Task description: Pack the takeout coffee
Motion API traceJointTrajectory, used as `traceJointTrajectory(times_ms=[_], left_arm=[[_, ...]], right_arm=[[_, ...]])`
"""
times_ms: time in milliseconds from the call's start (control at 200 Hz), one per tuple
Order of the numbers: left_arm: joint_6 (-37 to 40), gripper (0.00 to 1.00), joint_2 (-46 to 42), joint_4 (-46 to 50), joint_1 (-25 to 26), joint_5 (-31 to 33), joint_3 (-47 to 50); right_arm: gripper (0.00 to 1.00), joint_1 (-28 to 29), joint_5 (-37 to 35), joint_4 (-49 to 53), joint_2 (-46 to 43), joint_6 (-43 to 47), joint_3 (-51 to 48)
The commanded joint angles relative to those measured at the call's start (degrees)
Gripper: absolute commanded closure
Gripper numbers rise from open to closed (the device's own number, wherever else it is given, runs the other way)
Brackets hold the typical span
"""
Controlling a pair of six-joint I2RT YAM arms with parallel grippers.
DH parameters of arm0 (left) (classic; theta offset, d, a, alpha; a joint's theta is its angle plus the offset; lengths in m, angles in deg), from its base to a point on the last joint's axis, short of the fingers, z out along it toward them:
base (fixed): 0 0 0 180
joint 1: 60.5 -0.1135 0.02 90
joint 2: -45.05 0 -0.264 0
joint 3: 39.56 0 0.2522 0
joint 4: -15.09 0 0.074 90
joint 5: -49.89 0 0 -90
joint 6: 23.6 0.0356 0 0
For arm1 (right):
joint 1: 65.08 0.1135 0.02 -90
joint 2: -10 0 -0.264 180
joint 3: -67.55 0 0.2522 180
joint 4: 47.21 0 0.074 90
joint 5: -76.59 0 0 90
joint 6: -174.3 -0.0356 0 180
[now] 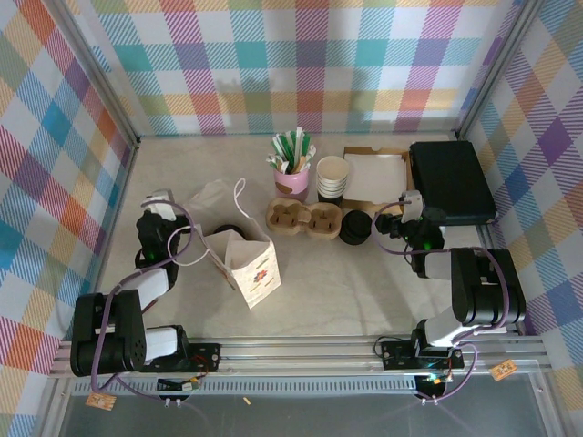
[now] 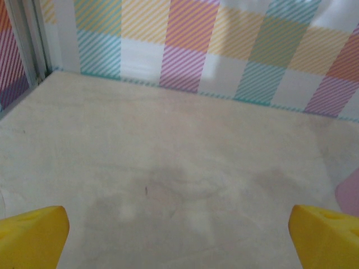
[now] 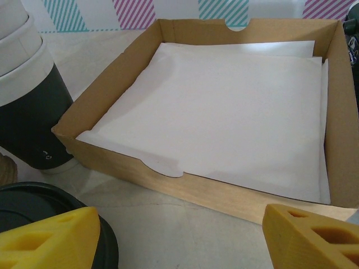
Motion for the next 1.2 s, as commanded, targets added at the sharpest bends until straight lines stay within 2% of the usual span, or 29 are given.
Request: traceJointTrajectory(times_ms=[0, 140, 370, 420, 440, 650, 760, 1195], left_arm=[[1.5, 0.0, -1.3, 2.2, 0.3, 0.1, 0.6], [1.7, 0.0, -2.1, 3.4, 1.7, 1.1, 0.6], [1.7, 0.0, -1.8, 3.3, 2.3, 1.0, 0.5], [1.4, 0.0, -2.1, 4.1, 2.5, 1.2, 0.9], [1.4, 0.0, -2.1, 4.3, 2.8, 1.5, 1.0], [0.0, 0.0, 2.4, -2.9, 4.1, 4.0, 3.3], [-0.2, 0.0, 6.3, -6.6, 4.1, 3.1, 3.2], [-0.7, 0.0, 7.3, -7.2, 4.1, 4.0, 3.2]], right_arm=[[0.23, -0.5, 0.0, -2.5, 0.7, -0.5, -0.5], [0.21, -0.4, -0.1, -2.4, 0.6, -0.6, -0.5], [0.14, -0.4, -4.3, -0.9, 0.8, -2.2, 0.4], [0.1, -0.4, -4.4, -0.9, 0.8, -2.2, 0.4], [0.0, -0.4, -4.5, -0.9, 0.8, -2.2, 0.4], [0.01, -0.3, -5.8, -0.6, 0.8, -2.7, 0.5], [0.01, -0.2, -7.0, -0.6, 0.8, -3.1, 0.5], [0.01, 1.5, -12.3, 0.0, 0.8, -2.8, 0.8]])
